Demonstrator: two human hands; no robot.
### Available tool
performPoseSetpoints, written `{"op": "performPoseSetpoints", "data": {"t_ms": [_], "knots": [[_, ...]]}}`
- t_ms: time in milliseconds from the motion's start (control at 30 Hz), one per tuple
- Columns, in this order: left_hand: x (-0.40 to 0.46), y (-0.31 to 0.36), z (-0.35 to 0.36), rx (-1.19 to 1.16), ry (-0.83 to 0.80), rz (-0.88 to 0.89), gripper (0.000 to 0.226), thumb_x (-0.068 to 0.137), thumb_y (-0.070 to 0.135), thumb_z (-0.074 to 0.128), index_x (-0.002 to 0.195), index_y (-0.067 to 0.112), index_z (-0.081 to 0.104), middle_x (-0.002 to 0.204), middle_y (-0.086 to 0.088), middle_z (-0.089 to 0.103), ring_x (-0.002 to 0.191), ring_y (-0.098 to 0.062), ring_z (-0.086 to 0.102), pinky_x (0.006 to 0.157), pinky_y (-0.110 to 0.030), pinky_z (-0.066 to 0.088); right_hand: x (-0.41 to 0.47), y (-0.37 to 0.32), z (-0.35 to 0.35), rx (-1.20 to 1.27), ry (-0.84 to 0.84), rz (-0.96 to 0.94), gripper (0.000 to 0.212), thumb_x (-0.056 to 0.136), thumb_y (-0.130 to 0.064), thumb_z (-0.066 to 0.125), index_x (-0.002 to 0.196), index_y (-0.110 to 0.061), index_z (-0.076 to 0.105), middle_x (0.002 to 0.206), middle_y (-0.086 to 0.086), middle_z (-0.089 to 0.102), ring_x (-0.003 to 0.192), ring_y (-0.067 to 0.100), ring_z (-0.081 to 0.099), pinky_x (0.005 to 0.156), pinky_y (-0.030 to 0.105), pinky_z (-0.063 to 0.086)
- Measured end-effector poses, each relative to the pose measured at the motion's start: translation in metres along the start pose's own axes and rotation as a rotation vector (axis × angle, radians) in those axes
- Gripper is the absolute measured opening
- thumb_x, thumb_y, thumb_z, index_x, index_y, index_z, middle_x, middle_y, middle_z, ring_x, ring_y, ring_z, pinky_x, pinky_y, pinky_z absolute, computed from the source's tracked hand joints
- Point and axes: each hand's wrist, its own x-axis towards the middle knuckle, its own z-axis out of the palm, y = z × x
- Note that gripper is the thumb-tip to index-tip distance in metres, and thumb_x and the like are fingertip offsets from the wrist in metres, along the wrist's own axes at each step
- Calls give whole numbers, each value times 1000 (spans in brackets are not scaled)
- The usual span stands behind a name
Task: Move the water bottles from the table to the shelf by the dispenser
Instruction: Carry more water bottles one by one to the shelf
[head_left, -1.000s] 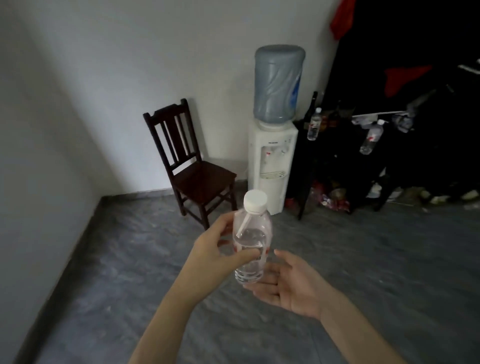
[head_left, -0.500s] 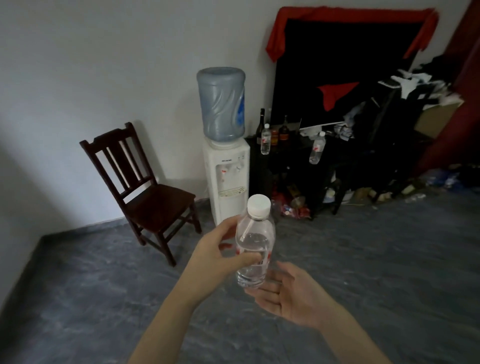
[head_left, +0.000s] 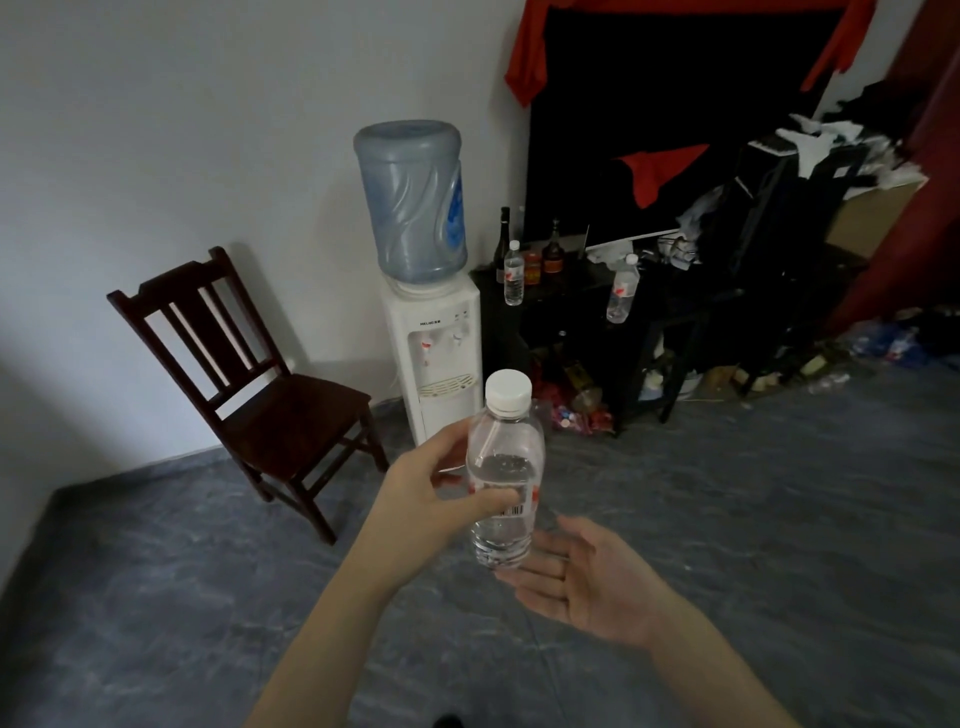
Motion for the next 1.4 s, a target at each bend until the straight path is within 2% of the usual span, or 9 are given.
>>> {"op": "performPoseSetpoints", "data": {"t_ms": [400, 533, 633, 700, 800, 967, 1067, 1200, 1400], "knots": [[157, -51, -45, 4, -37, -13, 61, 71, 32, 87, 127, 38, 62, 119, 15, 72, 112, -8, 66, 100, -44, 53, 117, -109, 18, -9, 78, -27, 55, 96, -37, 41, 132, 2, 56, 127, 23, 65, 115, 33, 65, 91, 37, 52], [219, -64, -65, 27, -85, 5, 61, 73, 27, 89, 124, 43, 60, 116, 23, 70, 110, 0, 64, 98, -32, 52, 162, -148, 29, 30, 151, -37, 54, 96, -37, 42, 130, 2, 58, 124, 24, 66, 118, 35, 62, 78, 35, 56], [256, -66, -73, 40, -106, 15, 60, 71, 27, 90, 119, 45, 59, 114, 30, 68, 107, 7, 63, 88, -13, 49, 185, -173, 34, 106, 176, -56, 60, 80, -34, 51, 126, 4, 62, 123, 24, 67, 100, 33, 70, 68, 32, 58], [277, -69, -76, 34, -111, 21, 60, 70, 26, 91, 117, 44, 59, 113, 32, 67, 107, 9, 62, 84, -7, 46, 196, -189, 34, 106, 176, -65, 58, 80, -33, 51, 123, 3, 65, 122, 23, 68, 101, 32, 70, 72, 33, 56], [309, -75, -78, 41, -134, 29, 61, 70, 25, 91, 118, 43, 58, 112, 35, 66, 106, 13, 60, 82, -2, 44, 214, -216, 29, 76, 202, -79, 53, 94, -34, 43, 125, 4, 63, 122, 22, 68, 114, 33, 64, 79, 34, 51], [366, -88, -73, 48, -139, 23, 59, 70, 26, 90, 114, 45, 56, 109, 38, 64, 105, 16, 60, 82, -2, 43, 249, -258, 12, 91, 219, -78, 53, 98, -35, 41, 126, 4, 62, 123, 22, 68, 106, 32, 68, 77, 35, 56], [406, -95, -65, 51, -158, 15, 59, 71, 26, 90, 117, 41, 57, 109, 37, 65, 104, 15, 60, 81, -2, 43, 269, -290, 1, 50, 226, -74, 53, 92, -35, 45, 123, 3, 65, 123, 21, 68, 101, 29, 70, 72, 32, 56], [471, -101, -45, 48, -171, 14, 59, 71, 26, 90, 119, 40, 58, 108, 36, 67, 105, 15, 60, 80, -2, 44, 299, -343, -24, 45, 265, -95, 54, 94, -36, 45, 124, 4, 63, 121, 22, 69, 103, 30, 69, 77, 33, 53], [571, -111, -5, 54, -210, -22, 60, 71, 26, 90, 123, 35, 60, 111, 22, 70, 105, 11, 62, 81, -4, 45, 339, -418, -65, 99, 349, -88, 50, 98, -34, 43, 123, 3, 63, 112, 21, 72, 98, 31, 70, 81, 36, 52]]}}
